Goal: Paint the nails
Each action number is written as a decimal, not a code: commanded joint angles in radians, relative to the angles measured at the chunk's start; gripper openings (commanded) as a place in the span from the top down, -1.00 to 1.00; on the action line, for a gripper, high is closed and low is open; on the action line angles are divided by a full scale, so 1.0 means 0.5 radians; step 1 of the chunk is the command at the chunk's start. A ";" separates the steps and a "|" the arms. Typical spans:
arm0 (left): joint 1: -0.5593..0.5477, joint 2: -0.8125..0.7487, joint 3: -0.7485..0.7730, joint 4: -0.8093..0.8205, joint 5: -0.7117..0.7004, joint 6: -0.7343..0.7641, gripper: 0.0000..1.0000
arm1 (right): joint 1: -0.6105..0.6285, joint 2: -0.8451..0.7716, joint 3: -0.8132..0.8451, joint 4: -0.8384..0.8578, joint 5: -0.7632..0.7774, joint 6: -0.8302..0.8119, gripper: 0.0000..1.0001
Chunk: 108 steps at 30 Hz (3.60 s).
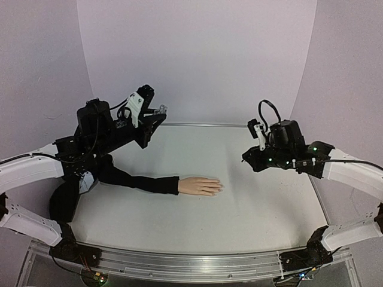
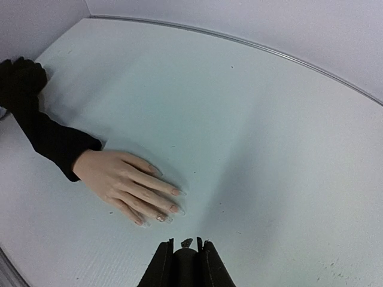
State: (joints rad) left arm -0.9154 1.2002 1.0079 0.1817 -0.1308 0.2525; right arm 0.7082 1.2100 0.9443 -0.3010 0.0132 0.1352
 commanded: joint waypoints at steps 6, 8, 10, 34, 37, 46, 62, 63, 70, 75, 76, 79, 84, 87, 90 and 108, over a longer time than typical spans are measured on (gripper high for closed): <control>-0.001 -0.195 0.045 -0.480 0.927 -0.083 1.00 | 0.215 0.075 0.714 -0.132 -0.743 0.142 1.00; -0.001 -0.206 0.002 -0.496 1.025 -0.075 1.00 | 0.307 0.127 0.863 -0.169 -0.806 0.135 1.00; -0.003 -0.208 -0.020 -0.518 1.096 -0.062 0.99 | 0.362 0.157 0.996 -0.173 -0.889 0.163 1.00; -0.010 -0.035 -0.035 -0.611 1.209 -0.026 0.99 | 0.629 0.710 1.682 -0.653 -0.849 0.026 1.00; -0.010 -0.021 -0.033 -0.606 1.198 -0.027 1.00 | 0.636 0.772 1.734 -0.701 -0.825 0.005 1.00; -0.011 -0.023 -0.038 -0.596 1.171 -0.029 1.00 | 0.678 0.905 1.851 -0.807 -0.708 -0.038 1.00; -0.010 -0.037 -0.045 -0.590 1.142 -0.032 1.00 | 0.691 0.913 1.826 -0.836 -0.674 -0.051 1.00; -0.010 -0.038 -0.044 -0.588 1.142 -0.031 1.00 | 0.691 0.919 1.830 -0.839 -0.674 -0.052 1.00; -0.010 -0.044 -0.047 -0.588 1.137 -0.031 1.00 | 0.703 0.979 1.883 -0.864 -0.666 -0.059 1.00; -0.011 -0.041 -0.040 -0.590 1.140 -0.034 1.00 | 0.713 1.023 1.923 -0.877 -0.678 -0.062 1.00; -0.011 -0.043 -0.041 -0.590 1.137 -0.034 1.00 | 0.713 1.031 1.924 -0.881 -0.676 -0.063 1.00; -0.009 -0.056 -0.048 -0.588 1.126 -0.035 1.00 | 0.716 1.047 1.919 -0.895 -0.663 -0.068 1.00; -0.010 -0.065 -0.052 -0.578 1.109 -0.035 1.00 | 0.727 1.085 1.930 -0.930 -0.731 -0.086 1.00; -0.010 -0.064 -0.049 -0.581 1.135 -0.035 1.00 | 0.728 1.110 1.927 -0.964 -0.903 -0.157 1.00; -0.011 -0.048 -0.027 -0.602 1.212 -0.039 1.00 | 0.728 1.159 1.957 -1.050 -1.042 -0.306 1.00; -0.023 -0.239 -0.161 -0.029 0.110 -0.336 0.99 | 0.729 1.495 2.014 -0.811 -0.850 0.116 1.00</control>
State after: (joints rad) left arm -0.9357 1.1443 0.9031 -0.2539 0.2772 0.1557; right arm 1.0361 1.9183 1.9735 -0.8184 -0.4847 -0.0529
